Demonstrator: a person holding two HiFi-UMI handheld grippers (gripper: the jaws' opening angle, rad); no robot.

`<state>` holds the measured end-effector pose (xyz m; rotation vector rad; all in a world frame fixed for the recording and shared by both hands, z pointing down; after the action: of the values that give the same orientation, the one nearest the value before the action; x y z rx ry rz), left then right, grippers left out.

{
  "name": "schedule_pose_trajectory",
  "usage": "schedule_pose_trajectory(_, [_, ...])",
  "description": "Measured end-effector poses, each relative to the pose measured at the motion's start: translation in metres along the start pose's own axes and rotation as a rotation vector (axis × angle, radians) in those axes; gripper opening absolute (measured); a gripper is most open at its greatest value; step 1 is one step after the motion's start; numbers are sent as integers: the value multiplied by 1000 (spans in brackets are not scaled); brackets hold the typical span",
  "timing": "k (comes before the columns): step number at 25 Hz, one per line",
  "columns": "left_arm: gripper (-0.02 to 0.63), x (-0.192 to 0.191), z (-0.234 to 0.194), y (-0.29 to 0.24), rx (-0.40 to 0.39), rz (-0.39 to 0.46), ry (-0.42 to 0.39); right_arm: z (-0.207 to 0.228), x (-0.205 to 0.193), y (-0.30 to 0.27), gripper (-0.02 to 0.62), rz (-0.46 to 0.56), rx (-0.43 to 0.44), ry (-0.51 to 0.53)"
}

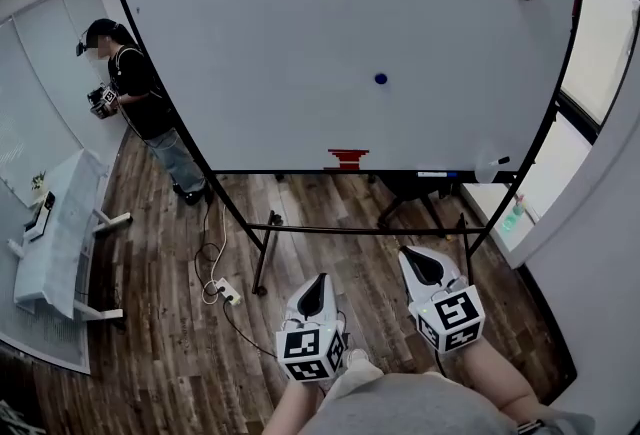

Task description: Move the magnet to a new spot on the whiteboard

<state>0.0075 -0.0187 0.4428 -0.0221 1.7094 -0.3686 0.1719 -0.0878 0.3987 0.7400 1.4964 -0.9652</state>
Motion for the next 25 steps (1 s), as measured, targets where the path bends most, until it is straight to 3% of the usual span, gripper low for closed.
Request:
schedule_pose_trajectory(11, [4, 22, -42, -79, -14, 2, -10, 46, 15, -83, 2, 14, -51, 12])
schedule_pose_trajectory(25, [4, 33, -81, -140, -29, -9, -17, 116, 63, -164, 2, 54, -182, 113])
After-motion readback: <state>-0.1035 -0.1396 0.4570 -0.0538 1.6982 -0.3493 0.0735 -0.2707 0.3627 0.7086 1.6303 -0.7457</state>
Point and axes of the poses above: the fingertips, and each gripper's own axes: y backward along the fingers, z to its right, x out of its top, the point moved 4 cm from there along y, backward along the fingers, and after that the axes turned 14 degrees about x, right-handed, at the moved point
